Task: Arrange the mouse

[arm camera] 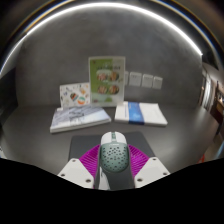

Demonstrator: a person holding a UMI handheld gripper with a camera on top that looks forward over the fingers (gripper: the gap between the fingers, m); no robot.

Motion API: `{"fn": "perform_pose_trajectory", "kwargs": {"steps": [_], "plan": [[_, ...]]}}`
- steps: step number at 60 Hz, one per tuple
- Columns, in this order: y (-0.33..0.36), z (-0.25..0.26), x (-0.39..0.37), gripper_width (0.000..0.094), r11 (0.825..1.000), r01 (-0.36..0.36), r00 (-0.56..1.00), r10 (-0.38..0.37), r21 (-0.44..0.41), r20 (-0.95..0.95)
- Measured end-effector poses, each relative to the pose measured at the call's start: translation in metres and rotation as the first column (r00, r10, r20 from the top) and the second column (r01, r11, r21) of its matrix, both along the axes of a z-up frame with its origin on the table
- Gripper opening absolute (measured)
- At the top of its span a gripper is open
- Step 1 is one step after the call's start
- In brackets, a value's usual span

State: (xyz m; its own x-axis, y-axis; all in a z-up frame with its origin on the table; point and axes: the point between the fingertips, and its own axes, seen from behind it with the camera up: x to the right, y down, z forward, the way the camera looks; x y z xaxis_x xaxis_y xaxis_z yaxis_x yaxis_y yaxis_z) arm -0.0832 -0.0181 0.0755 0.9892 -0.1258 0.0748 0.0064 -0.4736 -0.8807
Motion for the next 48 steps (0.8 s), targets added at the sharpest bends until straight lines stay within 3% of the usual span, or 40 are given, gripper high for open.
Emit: {"fn": "perform_pose_trajectory", "kwargs": {"steps": [12, 23, 24, 29, 31, 41, 48], "plan": [[0.011, -0.078, -0.004, 0.0403, 0.989, -0.103, 0.994, 0.097, -0.102, -0.053], [0.016, -0.084, -0.002, 0.0596, 0.987, -0.136, 0.988, 0.128, -0.083, -0.09], [0.015, -0.085, -0.002, 0.058, 0.986, -0.14, 0.987, 0.132, -0.087, -0.096], [0.001, -0.079, -0.007, 0.0902, 0.982, -0.166, 0.977, 0.15, -0.094, -0.151], [-0.006, -0.073, -0.008, 0.0832, 0.981, -0.174, 0.972, 0.158, -0.081, -0.174], [-0.062, -0.033, 0.002, 0.0835, 0.985, -0.172, 0.95, 0.165, -0.003, -0.265], [-0.104, -0.033, 0.038, 0.0834, 0.996, -0.091, 0.965, 0.085, -0.013, -0.247]]}}
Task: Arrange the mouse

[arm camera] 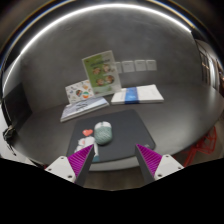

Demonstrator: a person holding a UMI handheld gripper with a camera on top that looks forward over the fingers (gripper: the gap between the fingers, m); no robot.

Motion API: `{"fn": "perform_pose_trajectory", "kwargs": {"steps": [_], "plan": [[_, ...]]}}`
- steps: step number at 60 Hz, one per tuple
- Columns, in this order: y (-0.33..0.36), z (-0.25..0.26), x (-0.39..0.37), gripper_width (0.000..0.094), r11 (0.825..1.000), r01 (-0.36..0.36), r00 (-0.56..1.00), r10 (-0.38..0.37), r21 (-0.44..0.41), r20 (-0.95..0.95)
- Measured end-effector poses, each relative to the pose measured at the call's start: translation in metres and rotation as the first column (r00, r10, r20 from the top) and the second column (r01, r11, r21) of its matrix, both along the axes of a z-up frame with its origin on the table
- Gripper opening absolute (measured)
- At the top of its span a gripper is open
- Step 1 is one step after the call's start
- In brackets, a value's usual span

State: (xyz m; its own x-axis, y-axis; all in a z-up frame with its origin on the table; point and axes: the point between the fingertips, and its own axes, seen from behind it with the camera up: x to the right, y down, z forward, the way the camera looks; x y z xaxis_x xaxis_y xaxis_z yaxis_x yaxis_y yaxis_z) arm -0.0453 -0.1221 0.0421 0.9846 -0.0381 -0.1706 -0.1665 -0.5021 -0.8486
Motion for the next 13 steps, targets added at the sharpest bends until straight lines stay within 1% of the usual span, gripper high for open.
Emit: {"fn": "perform_pose_trajectory", "kwargs": {"steps": [8, 13], "plan": [[-0.031, -0.015, 0.032, 0.0835, 0.995, 0.098, 0.995, -0.098, -0.015, -0.016], [-0.043, -0.022, 0.045, 0.0834, 0.99, 0.14, 0.989, -0.141, -0.016, -0.048]]}}
